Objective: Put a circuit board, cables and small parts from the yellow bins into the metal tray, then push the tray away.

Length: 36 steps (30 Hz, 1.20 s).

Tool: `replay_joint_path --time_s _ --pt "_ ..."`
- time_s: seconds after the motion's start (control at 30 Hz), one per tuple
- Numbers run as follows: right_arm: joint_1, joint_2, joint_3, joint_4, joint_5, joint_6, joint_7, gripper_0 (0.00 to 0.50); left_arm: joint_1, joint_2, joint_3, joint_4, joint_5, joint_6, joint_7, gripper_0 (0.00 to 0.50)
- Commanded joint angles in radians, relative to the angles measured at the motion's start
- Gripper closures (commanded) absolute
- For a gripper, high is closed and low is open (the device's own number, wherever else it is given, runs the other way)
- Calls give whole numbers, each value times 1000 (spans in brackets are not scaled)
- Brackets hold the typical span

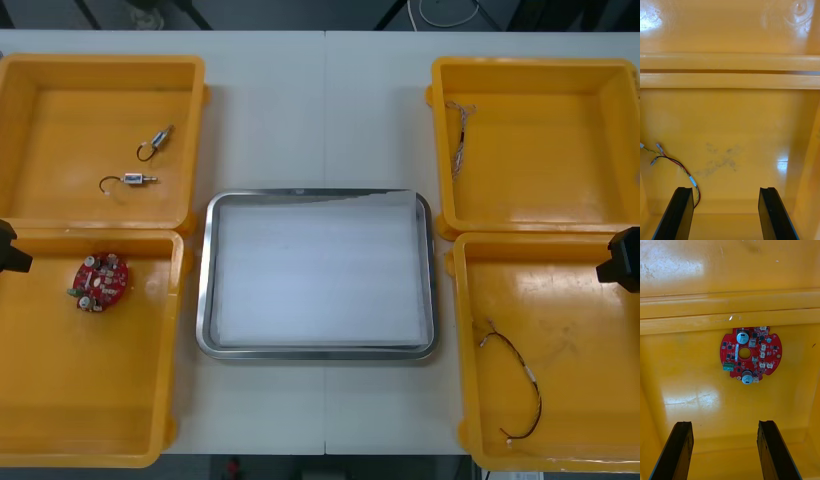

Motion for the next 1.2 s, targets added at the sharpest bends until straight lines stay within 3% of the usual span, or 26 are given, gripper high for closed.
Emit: replay_joint_path --time_s 0.03,1.2 --pt "11 -37 -22 -27 7 3 -24 0 21 12 24 -23 -9 -10 86 0" --pt "11 -37 -22 -27 7 3 -24 0 21 12 24 -23 -9 -10 86 0"
